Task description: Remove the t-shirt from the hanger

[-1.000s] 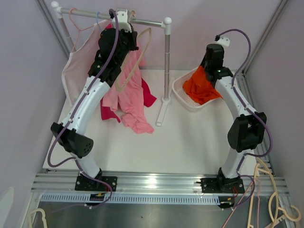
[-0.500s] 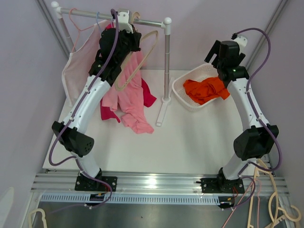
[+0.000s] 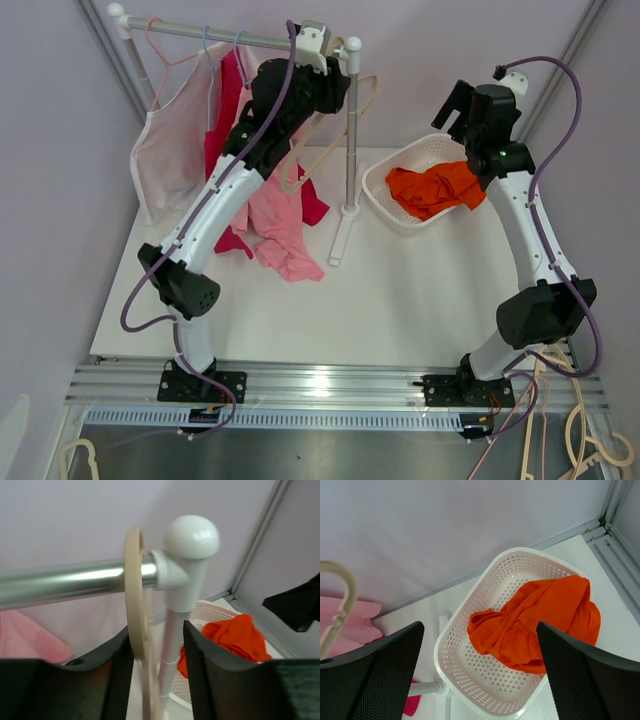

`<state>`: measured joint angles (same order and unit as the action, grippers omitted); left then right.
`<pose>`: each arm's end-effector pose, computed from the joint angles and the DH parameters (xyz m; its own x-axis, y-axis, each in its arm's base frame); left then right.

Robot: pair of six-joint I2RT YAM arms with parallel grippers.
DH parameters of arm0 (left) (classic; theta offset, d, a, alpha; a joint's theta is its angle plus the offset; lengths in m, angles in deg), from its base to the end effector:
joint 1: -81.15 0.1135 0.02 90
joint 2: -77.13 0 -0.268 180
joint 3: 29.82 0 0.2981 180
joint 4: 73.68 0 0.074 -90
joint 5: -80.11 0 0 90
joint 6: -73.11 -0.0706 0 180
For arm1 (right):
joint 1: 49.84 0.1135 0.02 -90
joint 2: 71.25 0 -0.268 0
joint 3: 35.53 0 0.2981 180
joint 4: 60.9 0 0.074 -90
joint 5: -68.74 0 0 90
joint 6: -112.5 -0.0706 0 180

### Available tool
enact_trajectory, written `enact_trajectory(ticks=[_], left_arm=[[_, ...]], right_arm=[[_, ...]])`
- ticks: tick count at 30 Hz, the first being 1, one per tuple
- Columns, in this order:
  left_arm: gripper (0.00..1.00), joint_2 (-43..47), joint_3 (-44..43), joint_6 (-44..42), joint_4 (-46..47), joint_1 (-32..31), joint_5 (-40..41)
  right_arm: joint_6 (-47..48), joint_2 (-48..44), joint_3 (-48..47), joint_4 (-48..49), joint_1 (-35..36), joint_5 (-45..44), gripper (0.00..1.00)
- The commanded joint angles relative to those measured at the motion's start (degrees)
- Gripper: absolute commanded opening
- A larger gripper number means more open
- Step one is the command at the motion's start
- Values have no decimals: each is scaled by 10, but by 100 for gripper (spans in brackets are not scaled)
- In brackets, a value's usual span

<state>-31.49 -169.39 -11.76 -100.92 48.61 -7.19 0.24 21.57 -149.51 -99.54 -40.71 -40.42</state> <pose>0.4279 -0.2691 0.5301 0.0098 -0.1122 -0.9936 0.5005 0.8608 -0.0923 0.4434 0.0478 0.4465 -0.2142 0.3280 -0.9201 0.2597 0.9272 0.2701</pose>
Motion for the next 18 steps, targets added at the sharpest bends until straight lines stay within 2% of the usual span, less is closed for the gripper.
enact_trajectory(ticks=[1, 2, 3, 7, 8, 11, 13, 15, 17, 18], left_arm=[[48, 0, -40, -6, -21, -8, 6], [57, 4, -35, -4, -20, -8, 9], [88, 9, -20, -3, -17, -8, 16], [94, 42, 5, -13, -8, -3, 47], [98, 46, 5, -10, -15, 6, 47], [99, 67, 8, -4, -27, 22, 57], [99, 91, 46, 8, -20, 37, 55], [99, 144, 95, 37, 6, 72, 19], [99, 175, 112, 62, -14, 119, -71], [99, 182, 111, 73, -24, 133, -92]], right_arm=[[-1, -32, 12, 10, -2, 11, 99], [1, -34, 14, 10, -2, 11, 99], [4, -37, 17, 11, -1, 11, 100], [7, -45, 19, 12, -1, 19, 99], [7, -47, 19, 13, -1, 20, 100], [7, -53, 22, 14, 0, 29, 100], [7, -56, 24, 13, -2, 30, 100], [11, -60, 29, 14, -1, 29, 99], [14, -62, 33, 16, -1, 30, 99], [15, -63, 35, 17, -1, 31, 100]])
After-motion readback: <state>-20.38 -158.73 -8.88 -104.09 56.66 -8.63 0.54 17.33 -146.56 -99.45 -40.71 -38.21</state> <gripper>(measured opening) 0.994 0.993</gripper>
